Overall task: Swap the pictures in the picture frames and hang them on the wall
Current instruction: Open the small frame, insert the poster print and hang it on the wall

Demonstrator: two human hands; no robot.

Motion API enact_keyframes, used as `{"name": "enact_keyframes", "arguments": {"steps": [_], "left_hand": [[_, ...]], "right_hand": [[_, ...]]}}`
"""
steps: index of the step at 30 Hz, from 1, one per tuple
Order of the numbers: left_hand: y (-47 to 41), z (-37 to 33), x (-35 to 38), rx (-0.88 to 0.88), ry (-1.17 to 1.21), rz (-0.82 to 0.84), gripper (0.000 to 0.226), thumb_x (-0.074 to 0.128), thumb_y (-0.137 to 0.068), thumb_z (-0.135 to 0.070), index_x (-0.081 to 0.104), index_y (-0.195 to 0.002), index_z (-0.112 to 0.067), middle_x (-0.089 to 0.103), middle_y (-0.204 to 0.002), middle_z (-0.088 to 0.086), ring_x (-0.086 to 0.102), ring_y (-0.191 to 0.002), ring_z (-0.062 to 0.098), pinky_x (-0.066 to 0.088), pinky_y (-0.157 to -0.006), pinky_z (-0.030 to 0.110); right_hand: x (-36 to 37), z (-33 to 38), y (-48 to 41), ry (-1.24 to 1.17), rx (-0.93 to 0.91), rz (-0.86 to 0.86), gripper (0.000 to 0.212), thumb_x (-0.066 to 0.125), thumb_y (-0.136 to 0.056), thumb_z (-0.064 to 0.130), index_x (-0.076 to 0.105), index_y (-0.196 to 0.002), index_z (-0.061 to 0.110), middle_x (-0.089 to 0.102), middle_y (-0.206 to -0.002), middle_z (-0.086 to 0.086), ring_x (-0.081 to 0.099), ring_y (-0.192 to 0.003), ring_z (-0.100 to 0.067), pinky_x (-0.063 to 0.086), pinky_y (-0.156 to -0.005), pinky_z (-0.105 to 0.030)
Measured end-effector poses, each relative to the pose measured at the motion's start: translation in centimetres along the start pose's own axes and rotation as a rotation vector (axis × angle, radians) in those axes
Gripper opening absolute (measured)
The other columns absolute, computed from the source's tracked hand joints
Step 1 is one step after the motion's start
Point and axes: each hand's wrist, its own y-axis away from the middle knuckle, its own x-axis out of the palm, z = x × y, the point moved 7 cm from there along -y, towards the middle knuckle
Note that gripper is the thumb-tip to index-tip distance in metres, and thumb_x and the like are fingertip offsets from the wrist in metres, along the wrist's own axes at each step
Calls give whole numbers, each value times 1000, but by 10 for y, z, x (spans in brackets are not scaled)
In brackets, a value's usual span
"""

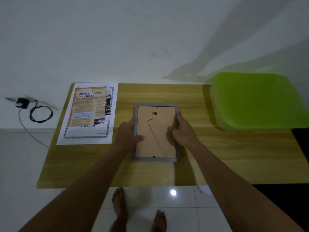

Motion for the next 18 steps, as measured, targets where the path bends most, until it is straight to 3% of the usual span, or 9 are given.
{"name": "enact_keyframes", "arguments": {"steps": [2, 3, 6, 9, 13, 16, 18], "left_hand": [[-8, 6, 7, -9, -67, -4, 90, 86, -69, -26, 40, -144, -12, 51, -110, 16, 53, -101, 32, 47, -82, 35], [-11, 8, 10, -9, -86, 4, 87, 86, -69, -27, 42, -143, -11, 50, -110, 16, 53, -101, 31, 45, -82, 33], [-18, 12, 20, -4, -177, 27, 82, 84, -71, -29, 44, -140, -9, 50, -113, 15, 50, -101, 28, 39, -79, 30], [-22, 18, 24, 4, -245, 18, 80, 82, -73, -32, 43, -139, -10, 51, -116, 16, 50, -101, 26, 39, -79, 29], [-24, 23, 25, 15, -340, 17, 82, 78, -75, -39, 39, -143, -13, 49, -128, 16, 46, -117, 33, 43, -93, 39], [-22, 23, 27, 71, -463, 63, 89, 68, -81, -50, 26, -150, -15, 30, -152, 14, 26, -139, 35, 33, -109, 47], [-19, 30, 35, 79, -528, 199, 106, 65, -76, -64, 11, -154, -15, 9, -161, 12, 7, -147, 36, 21, -116, 53]], "right_hand": [[5, -4, -5, 41, 3, -1, 74, 51, -99, 5, 6, -158, 19, 37, -147, 4, 41, -132, -15, 35, -93, -15], [8, -5, -9, 88, -9, -3, 70, 48, -99, 4, 11, -157, 15, 39, -146, 0, 41, -133, -18, 34, -92, -16], [15, -7, -16, 271, -63, 7, 66, 48, -96, 3, 18, -155, 9, 43, -146, -11, 44, -132, -29, 36, -95, -25], [16, -12, -18, 406, -94, 31, 75, 50, -96, 4, 8, -157, 10, 30, -156, -13, 39, -137, -29, 35, -105, -29], [13, -20, -15, 477, -183, 57, 69, 48, -101, 19, 8, -156, 7, 8, -164, -10, 22, -148, -27, 27, -117, -35], [14, -26, -8, 554, -243, 92, 65, 41, -105, 31, 9, -156, 7, 1, -165, -10, 3, -152, -26, 11, -123, -42], [15, -29, 0, 609, -268, 95, 65, 37, -105, 39, 8, -157, 10, 0, -165, -10, 0, -152, -26, 4, -122, -44]]}}
